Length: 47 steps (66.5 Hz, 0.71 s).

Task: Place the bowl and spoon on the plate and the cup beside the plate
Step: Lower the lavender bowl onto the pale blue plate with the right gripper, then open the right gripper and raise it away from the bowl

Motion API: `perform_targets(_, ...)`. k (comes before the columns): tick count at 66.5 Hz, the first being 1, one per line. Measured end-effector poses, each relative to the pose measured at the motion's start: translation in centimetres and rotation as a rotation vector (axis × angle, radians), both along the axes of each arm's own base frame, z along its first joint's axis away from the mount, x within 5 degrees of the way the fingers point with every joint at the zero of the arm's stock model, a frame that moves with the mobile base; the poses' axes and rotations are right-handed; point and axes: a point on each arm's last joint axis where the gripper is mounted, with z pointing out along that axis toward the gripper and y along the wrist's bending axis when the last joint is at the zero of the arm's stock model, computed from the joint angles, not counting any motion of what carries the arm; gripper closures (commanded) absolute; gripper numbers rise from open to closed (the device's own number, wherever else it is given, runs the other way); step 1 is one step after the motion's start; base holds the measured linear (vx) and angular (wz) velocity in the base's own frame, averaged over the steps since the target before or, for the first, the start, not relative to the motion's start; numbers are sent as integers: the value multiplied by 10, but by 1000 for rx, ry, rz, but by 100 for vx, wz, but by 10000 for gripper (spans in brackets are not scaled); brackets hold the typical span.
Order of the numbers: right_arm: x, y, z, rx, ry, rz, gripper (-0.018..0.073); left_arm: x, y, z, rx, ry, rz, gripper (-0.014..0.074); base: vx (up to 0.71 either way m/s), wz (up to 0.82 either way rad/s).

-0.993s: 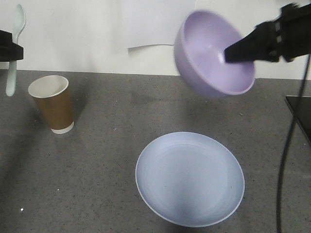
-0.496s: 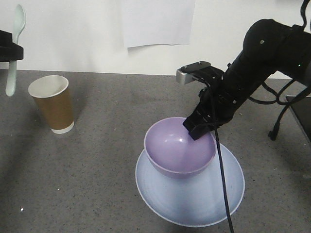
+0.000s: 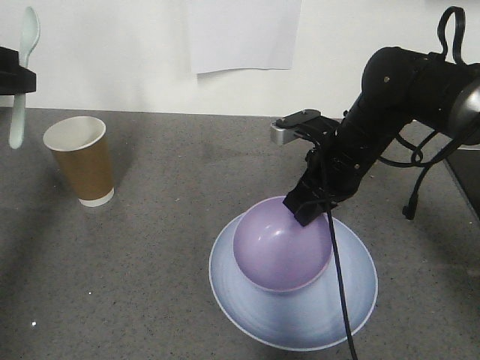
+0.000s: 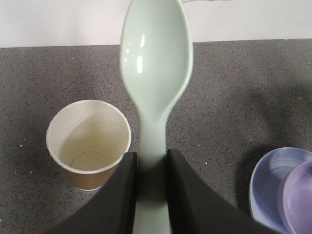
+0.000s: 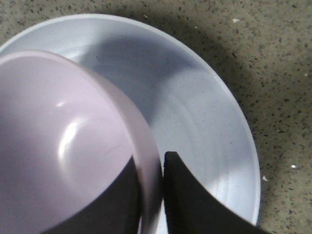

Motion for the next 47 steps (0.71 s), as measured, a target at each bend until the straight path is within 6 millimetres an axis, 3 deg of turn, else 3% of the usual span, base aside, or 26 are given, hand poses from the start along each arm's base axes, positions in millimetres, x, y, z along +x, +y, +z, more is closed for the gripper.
perform_targets(14, 0, -1, 0, -12, -3, 0, 205, 0, 0, 0, 0, 0, 0, 603, 0, 0)
perform_targets(28, 6, -5, 10, -64, -58, -7, 149, 0, 0, 0, 0, 0, 0, 604, 0, 0)
perform_targets(38, 10, -6, 46, -41, -171, -41, 151, 0, 0, 0, 0, 2, -2, 603, 0, 0)
perform_targets(47, 2, -9, 103, 23, -332, -79, 199, -2, -1, -1, 0, 22, -14, 603, 0, 0)
